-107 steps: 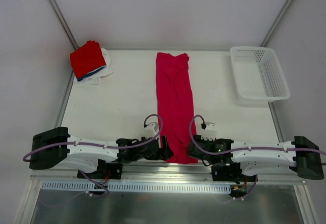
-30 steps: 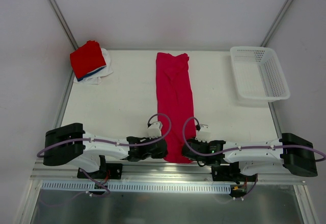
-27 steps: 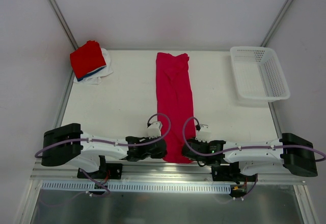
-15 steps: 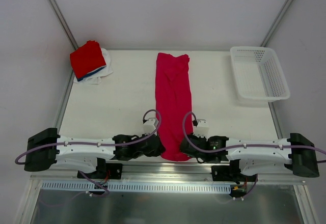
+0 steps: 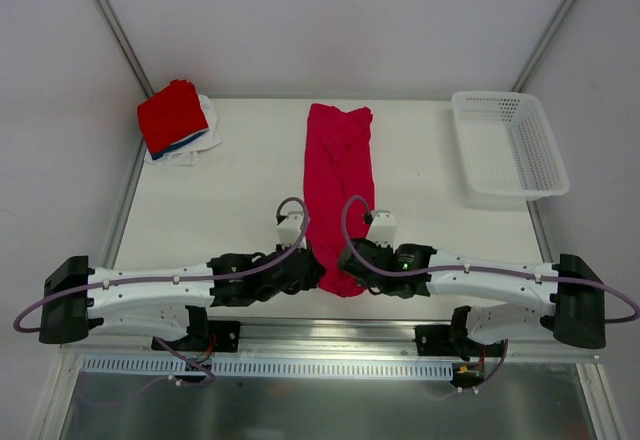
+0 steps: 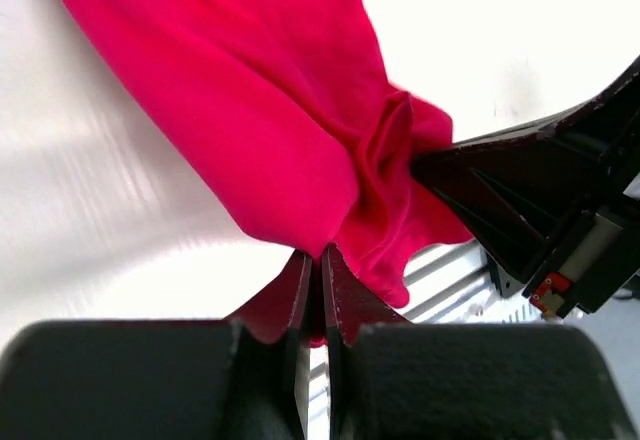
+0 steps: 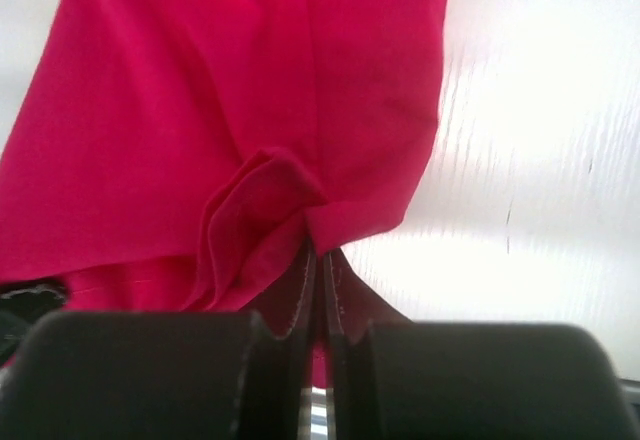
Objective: Fold and stack the t-shirts
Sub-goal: Grab the bottom of the folded rectangular tshirt with both arms, then fold the folded rectangular tshirt in 1/3 of the way
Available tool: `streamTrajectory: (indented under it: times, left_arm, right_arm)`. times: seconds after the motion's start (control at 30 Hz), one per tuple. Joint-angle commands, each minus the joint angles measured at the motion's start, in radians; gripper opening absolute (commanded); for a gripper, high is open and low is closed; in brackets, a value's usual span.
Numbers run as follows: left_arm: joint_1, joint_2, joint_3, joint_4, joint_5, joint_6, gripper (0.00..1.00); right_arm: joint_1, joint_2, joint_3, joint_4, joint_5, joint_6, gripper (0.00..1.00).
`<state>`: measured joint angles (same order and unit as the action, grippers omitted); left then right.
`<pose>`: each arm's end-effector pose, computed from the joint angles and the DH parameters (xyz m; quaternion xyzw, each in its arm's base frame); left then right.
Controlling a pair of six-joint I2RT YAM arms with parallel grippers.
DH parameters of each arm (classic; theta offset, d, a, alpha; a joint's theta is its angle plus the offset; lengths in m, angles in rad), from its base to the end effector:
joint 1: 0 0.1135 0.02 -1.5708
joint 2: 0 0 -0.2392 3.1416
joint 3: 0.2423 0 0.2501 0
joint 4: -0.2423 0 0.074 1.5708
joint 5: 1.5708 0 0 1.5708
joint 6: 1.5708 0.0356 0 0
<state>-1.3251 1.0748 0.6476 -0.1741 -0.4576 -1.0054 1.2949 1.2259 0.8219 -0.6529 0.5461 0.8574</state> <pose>0.0735 -0.2283 0.2180 0.0328 0.8676 -0.3379 0.3635 0.0824 0.2233 0.2074 -0.1352 0.9240 0.0916 0.3457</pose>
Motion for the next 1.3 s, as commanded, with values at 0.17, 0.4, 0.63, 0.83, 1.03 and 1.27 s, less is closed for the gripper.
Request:
streamTrajectory:
  times: [0.17,0.4,0.63,0.83,1.03,1.27]
  left_arm:
    - [0.121,-0.079,0.02,-0.031,-0.03,0.122,0.0]
    - [0.196,-0.069,0.009,-0.03,-0.012,0.148,0.0]
    - [0.239,-0.024,0.015,-0.028,-0.021,0.171,0.0]
    - [0.296,-0.004,-0.009,0.037,-0.058,0.24,0.0]
    - [0.42,0.048,0.024,0.14,0.028,0.376,0.0]
    - [0.52,0.149,0.093,0.212,0.151,0.479,0.0]
  right_arm:
    - [-0.106,0.04,0.106,-0.027,0.02,-0.158,0.0]
    - [-0.172,0.121,0.154,-0.005,-0.002,-0.222,0.01]
    - [-0.232,0.213,0.192,0.055,-0.04,-0.284,0.01]
    - [-0.284,0.283,0.246,0.082,-0.067,-0.337,0.01]
    - [-0.336,0.334,0.325,0.088,-0.089,-0.399,0.0]
    - [-0.39,0.359,0.39,0.088,-0.106,-0.451,0.01]
